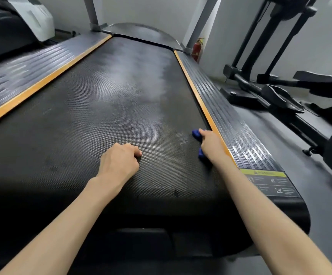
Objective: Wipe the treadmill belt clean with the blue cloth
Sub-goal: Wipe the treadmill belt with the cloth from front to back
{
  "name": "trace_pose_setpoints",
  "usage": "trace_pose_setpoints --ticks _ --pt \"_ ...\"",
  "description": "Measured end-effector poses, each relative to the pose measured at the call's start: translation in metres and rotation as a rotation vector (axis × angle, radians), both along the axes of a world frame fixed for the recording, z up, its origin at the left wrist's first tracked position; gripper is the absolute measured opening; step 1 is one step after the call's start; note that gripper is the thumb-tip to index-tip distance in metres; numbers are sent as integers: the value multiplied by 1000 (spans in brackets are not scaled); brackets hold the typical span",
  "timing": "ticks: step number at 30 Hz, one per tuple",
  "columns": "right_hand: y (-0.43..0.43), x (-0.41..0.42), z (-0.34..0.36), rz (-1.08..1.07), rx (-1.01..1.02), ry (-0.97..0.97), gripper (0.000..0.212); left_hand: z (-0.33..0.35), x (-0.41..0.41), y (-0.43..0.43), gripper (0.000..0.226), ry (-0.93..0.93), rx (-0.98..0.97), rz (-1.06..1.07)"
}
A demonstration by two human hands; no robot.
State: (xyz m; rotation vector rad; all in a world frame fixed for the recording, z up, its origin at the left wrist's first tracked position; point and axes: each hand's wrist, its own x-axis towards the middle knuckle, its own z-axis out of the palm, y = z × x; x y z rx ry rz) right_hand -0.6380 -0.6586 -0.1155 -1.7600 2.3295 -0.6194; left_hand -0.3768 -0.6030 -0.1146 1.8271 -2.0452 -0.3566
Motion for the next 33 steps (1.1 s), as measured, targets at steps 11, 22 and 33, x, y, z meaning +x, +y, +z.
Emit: trace_pose_setpoints --ticks 11,22,33 --pt "90 17 -15 172 -217 -36 40 4 6 -4 39 -56 29 -63" --pt "99 37 -16 331 -90 79 54 -1 9 1 44 -35 0 -106" --pt "70 47 -14 451 -130 17 58 -1 3 -1 45 -135 -6 -127"
